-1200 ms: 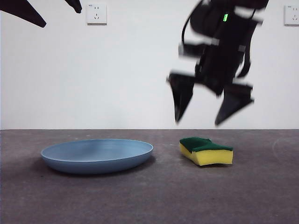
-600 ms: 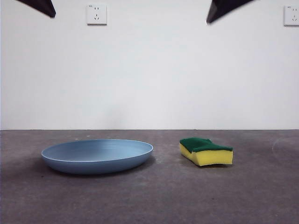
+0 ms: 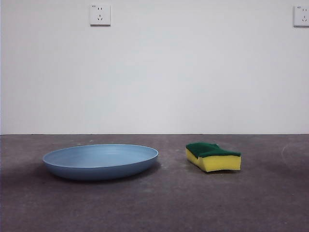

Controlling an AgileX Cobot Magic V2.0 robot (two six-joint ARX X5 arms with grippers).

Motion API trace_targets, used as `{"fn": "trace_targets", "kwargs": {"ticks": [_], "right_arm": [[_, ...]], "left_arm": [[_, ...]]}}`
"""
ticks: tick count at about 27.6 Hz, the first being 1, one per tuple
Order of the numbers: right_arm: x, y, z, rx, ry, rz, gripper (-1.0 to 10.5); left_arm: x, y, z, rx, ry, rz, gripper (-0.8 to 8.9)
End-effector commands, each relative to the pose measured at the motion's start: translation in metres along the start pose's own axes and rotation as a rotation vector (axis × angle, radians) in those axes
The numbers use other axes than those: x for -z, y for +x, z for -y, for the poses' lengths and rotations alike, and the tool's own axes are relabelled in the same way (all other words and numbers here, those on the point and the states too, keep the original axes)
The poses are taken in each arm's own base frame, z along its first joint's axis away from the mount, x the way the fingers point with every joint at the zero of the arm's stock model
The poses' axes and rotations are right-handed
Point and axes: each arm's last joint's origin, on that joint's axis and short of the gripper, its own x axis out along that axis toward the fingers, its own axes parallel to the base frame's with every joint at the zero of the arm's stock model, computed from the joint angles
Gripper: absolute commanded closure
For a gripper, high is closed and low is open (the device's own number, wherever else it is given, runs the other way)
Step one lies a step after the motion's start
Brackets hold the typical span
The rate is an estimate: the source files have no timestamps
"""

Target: Pick up the plate,pick up the cloth,clean the plate with the cloth

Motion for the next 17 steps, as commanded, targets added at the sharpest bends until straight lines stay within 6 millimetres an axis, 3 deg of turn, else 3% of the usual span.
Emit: {"fn": "trace_targets", "kwargs": {"ticks": [1,17], "right_arm": [[0.0,-0.002,0.001,0.004,0.026,0.016,9.5],[-0.001,-0.009,0.002,0.002,0.031,0.036,9.5]], "left_arm": [[0.0,-0.002,0.0,0.006,0.001,0.014,8.18],[0.006,0.017,0.002,-0.002,0.013,-0.071,8.17]]}}
